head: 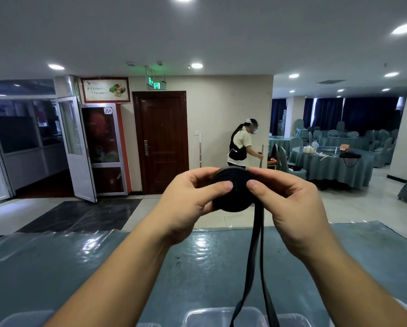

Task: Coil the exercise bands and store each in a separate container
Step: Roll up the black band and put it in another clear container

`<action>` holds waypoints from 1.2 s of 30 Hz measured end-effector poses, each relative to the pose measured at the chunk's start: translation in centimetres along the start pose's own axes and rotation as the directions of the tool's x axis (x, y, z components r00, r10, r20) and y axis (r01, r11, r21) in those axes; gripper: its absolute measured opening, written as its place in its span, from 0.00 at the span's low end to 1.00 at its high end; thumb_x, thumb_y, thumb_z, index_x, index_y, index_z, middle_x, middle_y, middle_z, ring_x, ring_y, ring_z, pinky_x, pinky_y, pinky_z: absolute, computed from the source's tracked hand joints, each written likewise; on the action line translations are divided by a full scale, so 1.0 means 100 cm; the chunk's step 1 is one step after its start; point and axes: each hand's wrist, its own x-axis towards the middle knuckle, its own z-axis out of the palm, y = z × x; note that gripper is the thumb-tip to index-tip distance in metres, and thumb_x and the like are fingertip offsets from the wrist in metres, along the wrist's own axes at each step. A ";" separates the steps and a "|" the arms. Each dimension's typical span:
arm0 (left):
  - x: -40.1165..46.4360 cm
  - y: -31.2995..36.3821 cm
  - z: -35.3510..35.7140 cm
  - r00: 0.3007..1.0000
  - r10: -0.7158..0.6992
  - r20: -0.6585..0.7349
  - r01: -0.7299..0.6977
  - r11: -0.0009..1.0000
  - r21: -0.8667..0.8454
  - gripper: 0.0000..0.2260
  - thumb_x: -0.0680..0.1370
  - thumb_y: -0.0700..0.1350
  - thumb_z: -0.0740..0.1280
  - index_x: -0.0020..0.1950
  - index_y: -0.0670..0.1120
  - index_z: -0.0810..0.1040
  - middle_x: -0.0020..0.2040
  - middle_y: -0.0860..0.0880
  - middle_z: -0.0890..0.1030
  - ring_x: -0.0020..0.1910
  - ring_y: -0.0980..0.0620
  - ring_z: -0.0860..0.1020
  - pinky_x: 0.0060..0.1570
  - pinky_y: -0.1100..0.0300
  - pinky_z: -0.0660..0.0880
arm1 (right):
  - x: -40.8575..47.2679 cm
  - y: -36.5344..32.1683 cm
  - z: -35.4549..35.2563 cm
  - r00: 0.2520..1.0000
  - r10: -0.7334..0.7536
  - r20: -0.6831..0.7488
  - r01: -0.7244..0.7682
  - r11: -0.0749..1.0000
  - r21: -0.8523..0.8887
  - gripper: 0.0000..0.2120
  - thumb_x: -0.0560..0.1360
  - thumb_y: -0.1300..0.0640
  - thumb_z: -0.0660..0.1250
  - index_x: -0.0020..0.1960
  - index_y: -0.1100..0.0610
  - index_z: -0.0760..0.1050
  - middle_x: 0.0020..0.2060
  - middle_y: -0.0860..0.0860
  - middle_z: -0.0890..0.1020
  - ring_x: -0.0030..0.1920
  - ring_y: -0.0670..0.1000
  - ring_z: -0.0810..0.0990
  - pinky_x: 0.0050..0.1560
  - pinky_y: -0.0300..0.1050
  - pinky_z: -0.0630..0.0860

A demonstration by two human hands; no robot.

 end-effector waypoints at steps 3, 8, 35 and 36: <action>0.000 -0.009 0.005 0.999 -0.020 -0.047 0.017 0.998 -0.061 0.12 0.78 0.36 0.71 0.62 0.37 0.82 0.58 0.36 0.85 0.55 0.43 0.84 0.59 0.50 0.82 | 0.002 0.003 0.001 0.999 0.023 -0.030 -0.022 1.000 0.015 0.15 0.75 0.66 0.75 0.56 0.51 0.86 0.48 0.48 0.90 0.52 0.47 0.89 0.53 0.36 0.82; 0.001 -0.003 -0.002 0.998 -0.062 0.014 0.060 0.993 0.102 0.11 0.78 0.32 0.71 0.60 0.38 0.83 0.53 0.40 0.87 0.51 0.46 0.85 0.55 0.54 0.84 | 0.004 0.004 -0.008 0.995 0.078 0.054 -0.073 0.993 -0.093 0.15 0.75 0.67 0.75 0.56 0.51 0.87 0.48 0.48 0.90 0.52 0.48 0.89 0.54 0.37 0.83; 0.003 -0.004 0.008 1.000 0.008 0.022 -0.010 0.998 0.066 0.14 0.76 0.32 0.73 0.61 0.38 0.82 0.53 0.41 0.87 0.51 0.45 0.86 0.51 0.54 0.84 | 0.006 0.006 -0.011 1.000 0.019 0.025 -0.019 1.000 0.024 0.13 0.75 0.62 0.76 0.56 0.48 0.88 0.50 0.50 0.90 0.54 0.50 0.89 0.54 0.38 0.82; 0.003 -0.007 0.010 1.000 0.010 -0.007 -0.010 1.000 0.006 0.14 0.76 0.32 0.72 0.62 0.36 0.81 0.53 0.40 0.87 0.52 0.45 0.86 0.50 0.54 0.84 | 0.005 0.008 -0.010 1.000 0.006 0.013 -0.007 1.000 0.030 0.13 0.76 0.61 0.75 0.57 0.48 0.87 0.51 0.50 0.90 0.55 0.50 0.88 0.54 0.38 0.82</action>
